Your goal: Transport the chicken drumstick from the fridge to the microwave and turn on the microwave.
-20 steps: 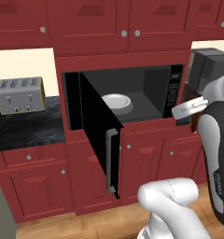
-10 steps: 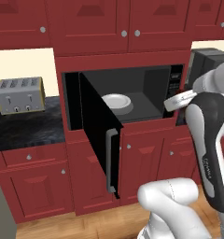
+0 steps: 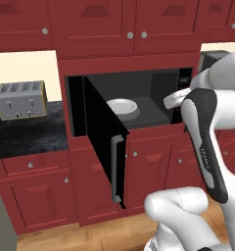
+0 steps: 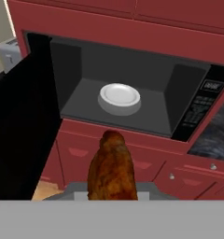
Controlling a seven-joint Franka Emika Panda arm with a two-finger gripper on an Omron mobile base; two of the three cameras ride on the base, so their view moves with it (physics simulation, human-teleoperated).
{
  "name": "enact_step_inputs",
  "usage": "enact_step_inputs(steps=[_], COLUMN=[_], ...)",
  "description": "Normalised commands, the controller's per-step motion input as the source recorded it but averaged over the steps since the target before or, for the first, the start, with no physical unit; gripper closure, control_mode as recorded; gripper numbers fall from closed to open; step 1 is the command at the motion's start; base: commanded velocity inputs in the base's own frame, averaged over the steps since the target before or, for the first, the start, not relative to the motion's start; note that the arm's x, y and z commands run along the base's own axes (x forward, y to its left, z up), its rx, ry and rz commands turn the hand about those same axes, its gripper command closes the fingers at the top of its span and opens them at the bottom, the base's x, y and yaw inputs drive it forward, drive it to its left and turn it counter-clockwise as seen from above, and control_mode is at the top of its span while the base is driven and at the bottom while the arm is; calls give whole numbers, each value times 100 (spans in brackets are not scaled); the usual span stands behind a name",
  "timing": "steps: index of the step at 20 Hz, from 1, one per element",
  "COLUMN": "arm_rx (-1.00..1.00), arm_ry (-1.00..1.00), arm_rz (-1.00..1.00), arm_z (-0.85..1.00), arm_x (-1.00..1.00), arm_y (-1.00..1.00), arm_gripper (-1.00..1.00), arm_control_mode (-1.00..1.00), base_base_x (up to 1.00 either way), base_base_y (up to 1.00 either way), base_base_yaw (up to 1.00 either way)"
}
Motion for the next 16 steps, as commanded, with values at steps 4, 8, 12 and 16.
enact_step_inputs(steps=[4,8,12,16], arm_rx=[0,0,0,0], arm_ry=[-7,-8,-7,-3], arm_rz=[0,0,0,0], arm_z=[-18,-21,-4,0], arm_x=[31,33,34,39], arm_y=[1,0,0,0], arm_gripper=[100,100,100,100], arm_control_mode=[-100,-100,-100,-100], base_base_x=[0,0,0,0], base_base_y=[0,0,0,0], base_base_yaw=[0,0,0,0])
